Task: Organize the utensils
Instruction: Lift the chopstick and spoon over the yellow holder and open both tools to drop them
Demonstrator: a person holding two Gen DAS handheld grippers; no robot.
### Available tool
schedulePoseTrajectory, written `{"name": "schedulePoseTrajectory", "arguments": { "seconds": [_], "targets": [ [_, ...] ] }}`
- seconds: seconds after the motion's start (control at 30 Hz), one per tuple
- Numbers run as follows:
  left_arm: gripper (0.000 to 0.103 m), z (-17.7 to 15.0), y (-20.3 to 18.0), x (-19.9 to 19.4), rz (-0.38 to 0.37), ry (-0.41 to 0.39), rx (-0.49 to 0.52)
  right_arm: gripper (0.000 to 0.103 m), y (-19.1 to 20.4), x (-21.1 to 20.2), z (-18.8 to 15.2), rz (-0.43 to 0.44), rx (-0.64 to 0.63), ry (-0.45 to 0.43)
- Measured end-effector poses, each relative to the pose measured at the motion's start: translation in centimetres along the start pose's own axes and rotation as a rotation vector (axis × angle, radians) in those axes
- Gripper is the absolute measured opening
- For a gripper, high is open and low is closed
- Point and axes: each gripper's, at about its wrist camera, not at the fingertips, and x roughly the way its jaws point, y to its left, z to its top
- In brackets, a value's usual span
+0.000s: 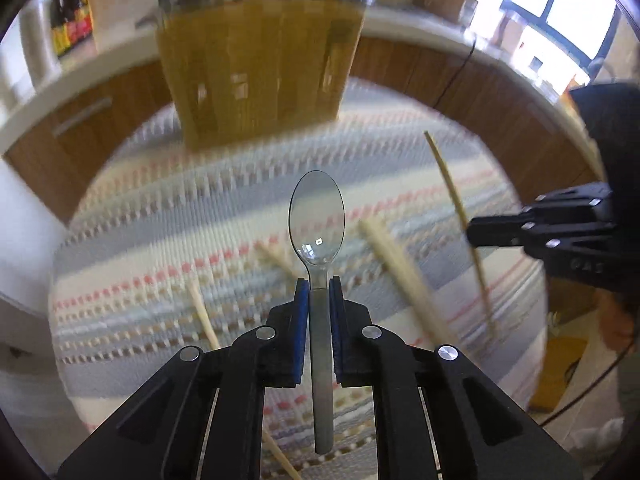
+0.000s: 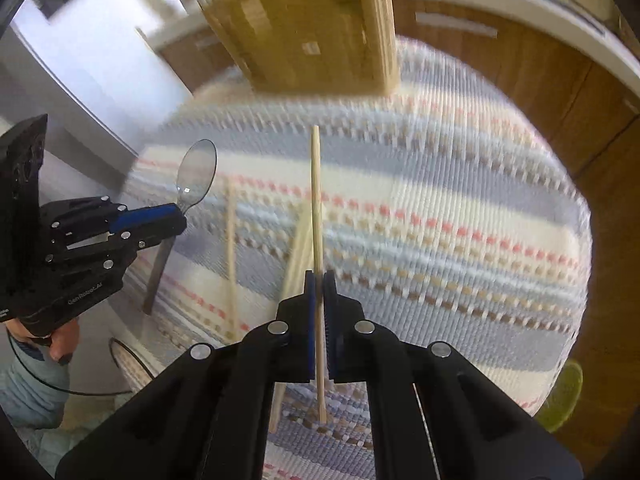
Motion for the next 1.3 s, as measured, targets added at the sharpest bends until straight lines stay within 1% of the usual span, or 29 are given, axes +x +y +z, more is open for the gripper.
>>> {"name": "schedulePoseTrajectory", "arguments": {
  "seconds": [0.03, 0.07, 0.17, 0.23, 0.27, 0.3, 0.4, 0.53, 0.67, 0.73, 0.83, 0.93, 1.03, 1.1, 1.13, 1.2, 1.3],
  "targets": [
    [0.008, 0.5, 0.0, -1.1, -0.01, -0.038, 0.002, 0.002, 0.1, -0.8, 0.2, 0.007, -0.004, -0.029],
    [0.008, 1.1, 0.1, -2.5, -0.016, -0.084, 0.001, 0.002, 0.3, -1.9, 0.6, 0.014, -0.011, -0.072],
    [0.008, 2.6, 0.8, -5.5, -0.039, -0.189, -0.006, 0.002, 1.0, -4.9, 1.6, 0.04, -0.028, -0.203],
    [0.008, 4.0, 1.1, -7.8, -0.04, -0.282, -0.009, 0.002, 1.6, -6.9, 2.6, 0.059, -0.037, -0.29],
    [0.008, 4.8, 1.3, -9.1, -0.041, -0.335, -0.01, 0.002, 1.9, -7.9, 3.3, 0.071, -0.042, -0.341],
    [0.008, 5.5, 1.3, -9.9, -0.042, -0.366, -0.011, 0.002, 2.4, -8.9, 4.0, 0.08, -0.047, -0.392],
    [0.008, 7.9, 2.2, -12.3, -0.047, -0.47, -0.017, 0.002, 3.3, -11.6, 6.2, 0.081, -0.056, -0.501],
    [0.008, 10.2, 3.1, -15.0, -0.049, -0.569, -0.039, 0.001, 3.8, -13.6, 9.2, 0.1, -0.059, -0.57],
    [0.008, 12.1, 4.3, -15.2, -0.057, -0.639, -0.066, 0.0, 4.1, -15.0, 11.6, 0.091, -0.06, -0.587],
    [0.008, 12.7, 4.8, -15.9, -0.065, -0.659, -0.077, 0.0, 4.0, -15.2, 12.8, 0.077, -0.062, -0.589],
    [0.008, 13.4, 5.3, -15.4, -0.079, -0.676, -0.085, 0.0, 4.0, -15.1, 13.9, 0.076, -0.073, -0.563],
    [0.009, 13.2, 5.8, -14.7, -0.089, -0.664, -0.082, 0.001, 4.3, -13.6, 13.6, 0.106, -0.12, -0.481],
    [0.009, 12.4, 6.7, -14.1, -0.1, -0.648, -0.071, 0.005, 4.3, -10.5, 12.3, 0.136, -0.149, -0.357],
    [0.009, 11.9, 7.4, -14.0, -0.11, -0.633, -0.081, 0.013, 3.9, -7.9, 11.7, 0.14, -0.149, -0.27],
    [0.009, 11.8, 7.9, -13.9, -0.118, -0.628, -0.088, 0.019, 3.8, -6.1, 11.3, 0.135, -0.151, -0.209],
    [0.009, 11.2, 8.6, -13.9, -0.138, -0.615, -0.101, 0.026, 3.9, -2.8, 10.5, 0.133, -0.156, -0.11],
    [0.009, 10.4, 9.4, -13.8, -0.125, -0.597, -0.104, 0.028, 4.4, 1.1, 9.6, 0.146, -0.156, 0.002]
  ]
}}
